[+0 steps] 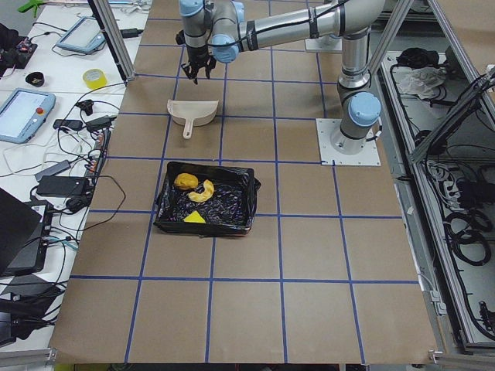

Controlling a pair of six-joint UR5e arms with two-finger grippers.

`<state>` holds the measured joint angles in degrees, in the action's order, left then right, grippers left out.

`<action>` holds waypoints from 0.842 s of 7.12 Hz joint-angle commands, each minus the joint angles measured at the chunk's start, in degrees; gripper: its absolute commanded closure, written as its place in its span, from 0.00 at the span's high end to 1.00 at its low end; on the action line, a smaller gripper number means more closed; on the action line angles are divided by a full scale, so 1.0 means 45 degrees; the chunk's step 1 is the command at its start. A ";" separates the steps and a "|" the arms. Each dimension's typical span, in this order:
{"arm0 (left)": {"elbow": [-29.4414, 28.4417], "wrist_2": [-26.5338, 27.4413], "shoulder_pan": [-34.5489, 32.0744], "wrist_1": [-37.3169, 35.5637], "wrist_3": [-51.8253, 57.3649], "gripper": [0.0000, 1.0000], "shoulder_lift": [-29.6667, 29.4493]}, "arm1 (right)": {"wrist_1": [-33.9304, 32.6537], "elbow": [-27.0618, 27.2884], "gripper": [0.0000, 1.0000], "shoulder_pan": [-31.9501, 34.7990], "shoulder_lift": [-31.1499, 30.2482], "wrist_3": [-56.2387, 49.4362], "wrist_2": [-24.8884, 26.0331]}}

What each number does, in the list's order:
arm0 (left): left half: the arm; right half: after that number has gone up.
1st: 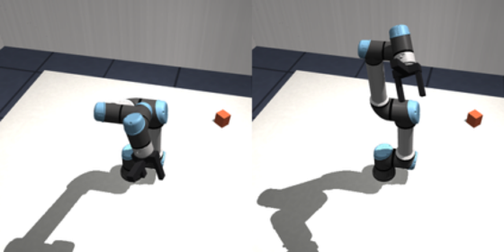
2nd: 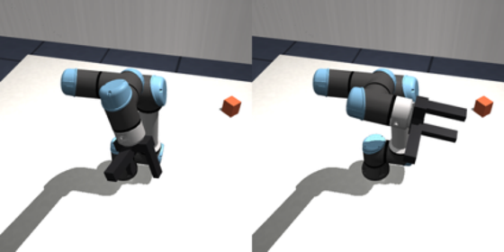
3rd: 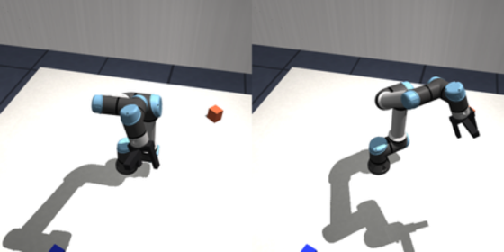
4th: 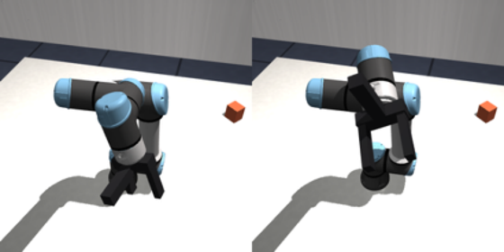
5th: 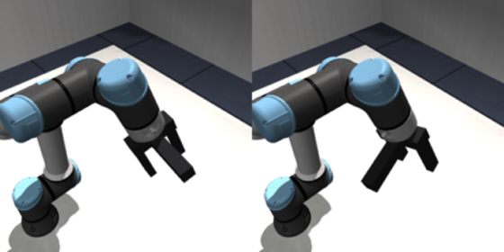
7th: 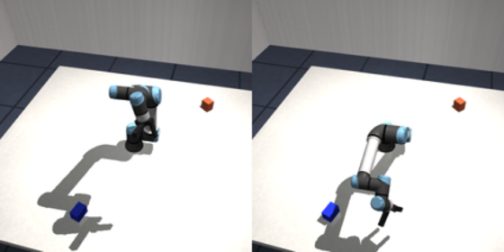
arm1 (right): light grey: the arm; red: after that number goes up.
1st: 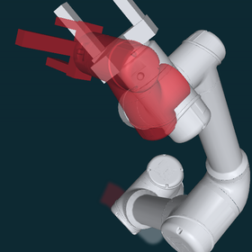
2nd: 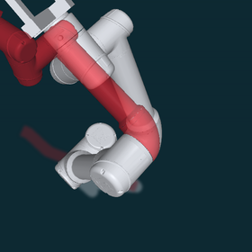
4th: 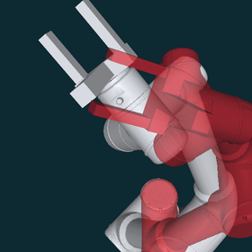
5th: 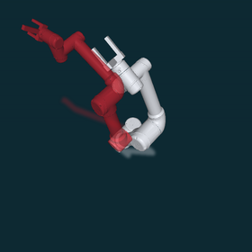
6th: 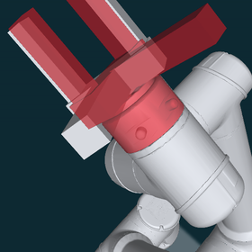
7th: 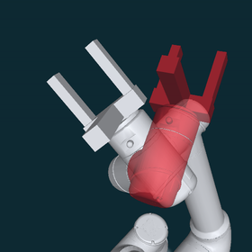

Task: Sweep and dump trash into bin
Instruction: 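Lower the dustpan onto the table and open the left gripper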

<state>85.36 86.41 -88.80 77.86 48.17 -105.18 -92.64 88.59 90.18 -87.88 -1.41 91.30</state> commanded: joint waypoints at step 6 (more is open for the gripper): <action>0.0152 0.0451 -0.0091 0.2853 -0.7795 1.00 0.3452 | 0.0000 0.0000 1.00 0.0019 0.0018 0.0020 -0.0036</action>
<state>86.02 89.91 -89.21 89.88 14.93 -90.48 -92.66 88.60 90.26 -87.80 -1.35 91.16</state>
